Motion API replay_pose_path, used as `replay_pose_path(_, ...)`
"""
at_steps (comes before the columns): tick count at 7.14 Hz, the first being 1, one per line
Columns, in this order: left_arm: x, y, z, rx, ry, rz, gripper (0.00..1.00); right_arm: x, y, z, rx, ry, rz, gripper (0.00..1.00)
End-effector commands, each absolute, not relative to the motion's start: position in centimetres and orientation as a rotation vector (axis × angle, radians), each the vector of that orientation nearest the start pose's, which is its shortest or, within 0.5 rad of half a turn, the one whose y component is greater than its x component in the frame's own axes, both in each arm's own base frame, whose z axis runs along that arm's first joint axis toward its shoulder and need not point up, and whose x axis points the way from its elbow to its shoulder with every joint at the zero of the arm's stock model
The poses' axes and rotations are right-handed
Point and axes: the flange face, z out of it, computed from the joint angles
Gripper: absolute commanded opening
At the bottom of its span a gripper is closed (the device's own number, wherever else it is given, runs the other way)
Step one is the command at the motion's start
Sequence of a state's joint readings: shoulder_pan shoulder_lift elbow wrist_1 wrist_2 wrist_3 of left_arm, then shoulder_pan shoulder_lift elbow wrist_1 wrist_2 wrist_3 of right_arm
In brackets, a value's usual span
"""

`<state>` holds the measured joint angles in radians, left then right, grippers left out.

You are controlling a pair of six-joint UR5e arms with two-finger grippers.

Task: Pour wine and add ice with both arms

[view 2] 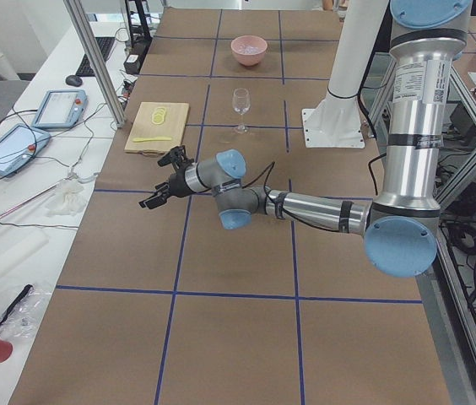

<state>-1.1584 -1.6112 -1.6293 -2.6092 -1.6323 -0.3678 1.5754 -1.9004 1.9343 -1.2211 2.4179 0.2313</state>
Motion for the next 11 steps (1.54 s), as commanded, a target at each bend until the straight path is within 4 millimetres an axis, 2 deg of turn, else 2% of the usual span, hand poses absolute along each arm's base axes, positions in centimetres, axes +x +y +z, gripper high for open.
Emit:
replay_pose_path(1, -0.3, -56.3, 51.1, 0.78, 0.5, 0.237, 1.0, 6.0, -36.9, 57.7, 0.259, -0.872, 0.058, 1.0)
replay_pose_path(2, -2.2, -56.0, 52.4, 0.651, 0.546, 0.247, 1.0, 6.0, -36.9, 57.7, 0.26, -0.871, 0.054, 1.0)
replay_pose_path(3, -2.7, -54.8, 56.1, 0.478, 0.554, 0.2, 1.0, 6.0, -36.8, 57.8, 0.258, -0.872, 0.054, 1.0)
replay_pose_path(4, -4.2, -53.7, 58.7, 0.313, 0.558, 0.129, 1.0, 6.0, -36.8, 57.8, 0.257, -0.874, 0.055, 1.0)
replay_pose_path(5, -4.1, -51.4, 61.5, 0.149, 0.643, 0.084, 1.0, 6.0, -36.8, 57.8, 0.256, -0.876, 0.057, 1.0)
replay_pose_path(6, -5.3, -46.7, 64.8, 0.065, 0.772, 0.021, 1.0, 6.0, -36.9, 57.5, 0.262, -0.878, 0.056, 1.0)
replay_pose_path(7, -6.1, -41.9, 66.3, 0.025, 0.875, -0.027, 1.0, 6.0, -37.0, 56.9, 0.274, -0.878, 0.049, 1.0)
replay_pose_path(8, -6.3, -38.7, 65.5, 0.027, 0.885, -0.035, 1.0, 5.8, -37.3, 55.6, 0.293, -0.879, 0.034, 1.0)
replay_pose_path(10, -6.4, -38.6, 65.0, 0.038, 0.878, -0.037, 1.0, 2.5, -37.5, 51.7, 0.329, -0.875, -0.074, 1.0)
replay_pose_path(11, -6.4, -39.1, 64.6, 0.051, 0.878, -0.034, 1.0, -0.9, -37.9, 49.7, 0.34, -0.86, -0.168, 1.0)
